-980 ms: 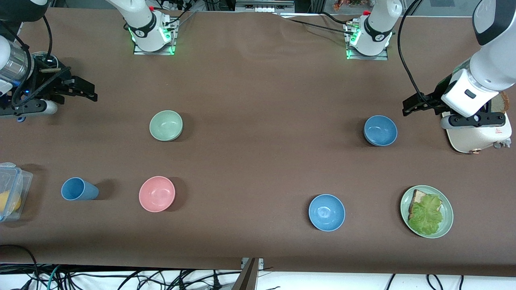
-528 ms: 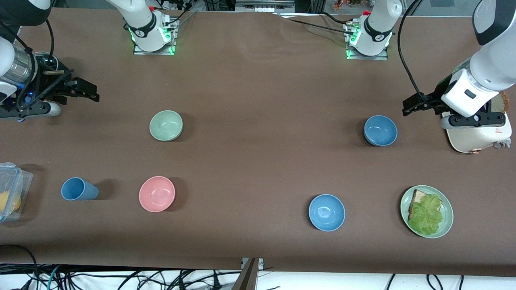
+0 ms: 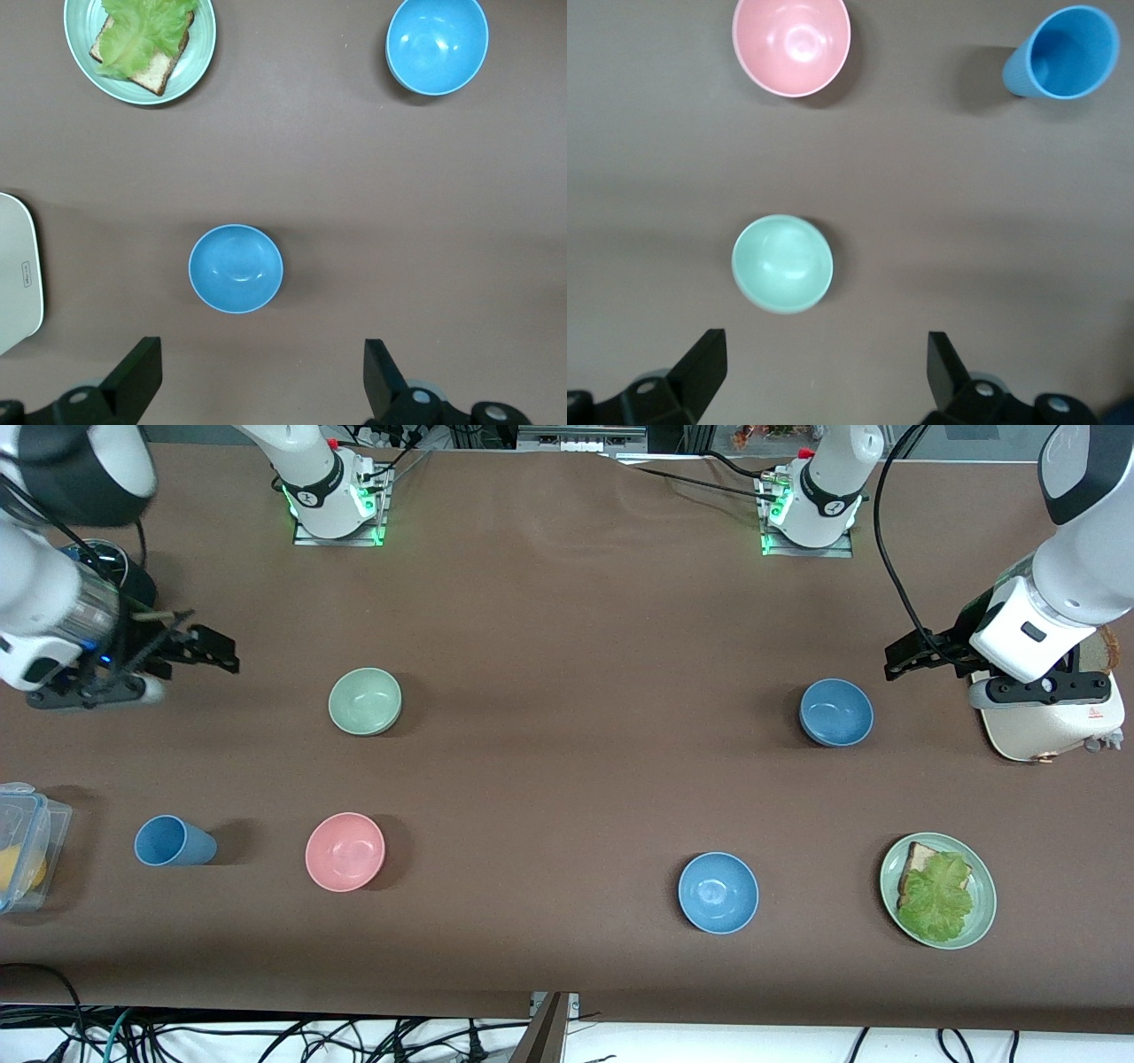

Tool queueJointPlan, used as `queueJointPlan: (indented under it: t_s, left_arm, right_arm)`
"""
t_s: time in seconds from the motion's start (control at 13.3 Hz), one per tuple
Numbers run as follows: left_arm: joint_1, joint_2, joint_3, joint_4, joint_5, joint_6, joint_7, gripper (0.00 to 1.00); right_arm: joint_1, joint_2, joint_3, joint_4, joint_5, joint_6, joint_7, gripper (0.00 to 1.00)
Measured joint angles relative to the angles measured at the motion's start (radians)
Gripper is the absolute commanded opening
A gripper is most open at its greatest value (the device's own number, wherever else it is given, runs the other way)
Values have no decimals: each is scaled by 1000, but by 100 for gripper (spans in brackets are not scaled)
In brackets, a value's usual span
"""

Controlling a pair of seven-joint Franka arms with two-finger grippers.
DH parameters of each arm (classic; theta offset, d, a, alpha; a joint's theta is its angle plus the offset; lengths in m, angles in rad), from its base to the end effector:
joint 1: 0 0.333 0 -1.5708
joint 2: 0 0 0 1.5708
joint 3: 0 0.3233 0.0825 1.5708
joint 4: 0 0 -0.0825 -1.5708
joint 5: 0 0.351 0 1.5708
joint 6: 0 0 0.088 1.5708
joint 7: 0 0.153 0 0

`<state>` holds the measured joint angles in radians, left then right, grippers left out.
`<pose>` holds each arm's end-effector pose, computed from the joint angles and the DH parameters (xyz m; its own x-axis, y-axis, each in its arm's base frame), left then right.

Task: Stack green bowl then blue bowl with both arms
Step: 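Move the right gripper down to the pale green bowl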

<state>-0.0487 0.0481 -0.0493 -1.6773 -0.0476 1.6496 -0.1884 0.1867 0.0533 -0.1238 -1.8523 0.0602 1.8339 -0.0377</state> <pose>0.5305 -0.0586 0.5204 0.9921 0.0940 -0.0837 0.0971 -0.9947 0.0343 0.5335 0.0420 0.4555 0.9940 0.0844 -0.0696 0.0808 -0.9953 -0.0529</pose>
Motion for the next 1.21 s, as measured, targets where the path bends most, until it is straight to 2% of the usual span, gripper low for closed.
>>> queueJointPlan:
  t_s: [0.23, 0.38, 0.53, 0.83, 0.98, 1.21]
  left_arm:
    - [0, 0, 0, 0, 0, 0, 0, 100]
    - [0, 0, 0, 0, 0, 0, 0, 100]
    - [0, 0, 0, 0, 0, 0, 0, 100]
    - [0, 0, 0, 0, 0, 0, 0, 100]
    - [0, 0, 0, 0, 0, 0, 0, 100]
    - [0, 0, 0, 0, 0, 0, 0, 100]
  right_arm:
    - [1, -16, 15, -306, 0, 332, -2, 100]
    - [1, -9, 42, -434, 0, 491, -1, 100]
    - [2, 20, 66, -491, 0, 585, -1, 100]
    - [2, 129, 84, -524, 0, 728, 2, 98]
    - [2, 185, 86, -548, 0, 807, 4, 85]
    - [2, 222, 101, -556, 1, 842, 36, 37]
